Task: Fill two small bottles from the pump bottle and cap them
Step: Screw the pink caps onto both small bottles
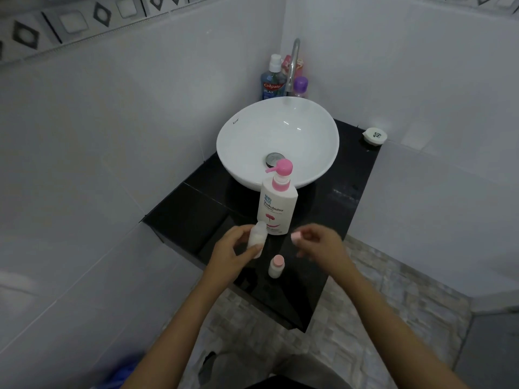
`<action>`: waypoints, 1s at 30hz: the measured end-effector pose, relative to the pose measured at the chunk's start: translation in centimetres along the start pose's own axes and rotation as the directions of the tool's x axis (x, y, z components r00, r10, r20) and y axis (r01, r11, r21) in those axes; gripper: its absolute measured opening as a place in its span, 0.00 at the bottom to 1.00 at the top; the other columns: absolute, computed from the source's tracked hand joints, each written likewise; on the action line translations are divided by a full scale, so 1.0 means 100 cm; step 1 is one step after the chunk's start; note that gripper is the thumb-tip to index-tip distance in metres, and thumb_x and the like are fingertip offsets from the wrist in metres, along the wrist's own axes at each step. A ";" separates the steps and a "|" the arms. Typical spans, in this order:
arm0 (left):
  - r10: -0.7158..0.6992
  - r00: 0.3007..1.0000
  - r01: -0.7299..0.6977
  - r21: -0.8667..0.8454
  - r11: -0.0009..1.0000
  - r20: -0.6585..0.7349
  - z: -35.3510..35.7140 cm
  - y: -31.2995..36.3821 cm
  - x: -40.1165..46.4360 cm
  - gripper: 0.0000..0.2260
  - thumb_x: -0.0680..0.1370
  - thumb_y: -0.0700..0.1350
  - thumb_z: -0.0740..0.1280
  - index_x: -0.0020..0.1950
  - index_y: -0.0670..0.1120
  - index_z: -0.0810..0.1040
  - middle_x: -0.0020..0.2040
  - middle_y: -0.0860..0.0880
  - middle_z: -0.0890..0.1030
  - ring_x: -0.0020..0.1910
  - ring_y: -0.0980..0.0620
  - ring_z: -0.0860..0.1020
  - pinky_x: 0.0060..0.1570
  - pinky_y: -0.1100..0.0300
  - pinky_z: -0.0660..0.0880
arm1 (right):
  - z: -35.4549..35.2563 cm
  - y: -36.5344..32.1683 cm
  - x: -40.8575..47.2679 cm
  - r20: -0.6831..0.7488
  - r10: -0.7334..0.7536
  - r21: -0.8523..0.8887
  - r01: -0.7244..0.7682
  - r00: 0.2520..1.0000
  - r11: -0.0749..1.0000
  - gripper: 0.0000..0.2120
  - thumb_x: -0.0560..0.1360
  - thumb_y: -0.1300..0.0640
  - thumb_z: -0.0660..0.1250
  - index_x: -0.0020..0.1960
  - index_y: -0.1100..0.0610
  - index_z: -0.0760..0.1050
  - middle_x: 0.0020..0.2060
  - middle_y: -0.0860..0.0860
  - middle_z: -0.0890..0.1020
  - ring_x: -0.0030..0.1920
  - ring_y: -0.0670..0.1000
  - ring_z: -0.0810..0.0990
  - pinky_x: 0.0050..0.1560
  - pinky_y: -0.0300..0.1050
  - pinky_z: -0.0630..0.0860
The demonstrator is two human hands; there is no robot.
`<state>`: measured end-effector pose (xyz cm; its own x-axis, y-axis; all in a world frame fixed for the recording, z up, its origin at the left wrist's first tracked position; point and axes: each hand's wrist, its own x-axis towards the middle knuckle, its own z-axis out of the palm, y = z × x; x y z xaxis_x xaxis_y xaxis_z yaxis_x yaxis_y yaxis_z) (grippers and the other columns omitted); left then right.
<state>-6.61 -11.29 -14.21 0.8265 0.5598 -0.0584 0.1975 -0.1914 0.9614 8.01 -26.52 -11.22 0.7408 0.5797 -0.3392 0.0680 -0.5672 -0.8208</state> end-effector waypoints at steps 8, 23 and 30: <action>0.077 0.996 -0.075 -0.035 0.997 0.048 0.000 0.039 0.006 0.17 0.75 0.43 0.70 0.63 0.52 0.73 0.55 0.57 0.78 0.52 0.62 0.78 0.48 0.73 0.75 | -0.036 -0.062 -0.015 0.011 -0.264 0.200 0.256 0.965 0.946 0.10 0.73 0.60 0.70 0.55 0.58 0.79 0.44 0.56 0.85 0.37 0.48 0.83 0.33 0.39 0.76; 0.128 0.984 -0.119 -0.080 0.990 0.126 0.003 0.064 0.006 0.13 0.77 0.41 0.67 0.60 0.51 0.76 0.55 0.60 0.79 0.54 0.67 0.77 0.49 0.74 0.73 | -0.041 -0.065 -0.016 0.076 -0.251 -0.139 0.260 0.965 0.956 0.17 0.74 0.42 0.63 0.43 0.55 0.80 0.30 0.51 0.82 0.26 0.48 0.77 0.31 0.35 0.75; 0.130 0.984 -0.120 -0.086 0.989 0.123 0.006 0.065 0.008 0.13 0.77 0.41 0.67 0.61 0.49 0.77 0.57 0.57 0.79 0.56 0.65 0.77 0.50 0.73 0.73 | -0.052 -0.067 -0.018 0.152 -0.316 -0.052 0.327 0.936 0.944 0.07 0.75 0.54 0.69 0.52 0.53 0.76 0.38 0.51 0.83 0.30 0.47 0.81 0.28 0.35 0.74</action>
<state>-4.40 -12.57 -8.17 0.9035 0.4271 0.0344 0.0512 -0.1873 0.9810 9.66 -26.83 -2.73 0.5702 0.8114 -0.1280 0.3411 -0.3756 -0.8617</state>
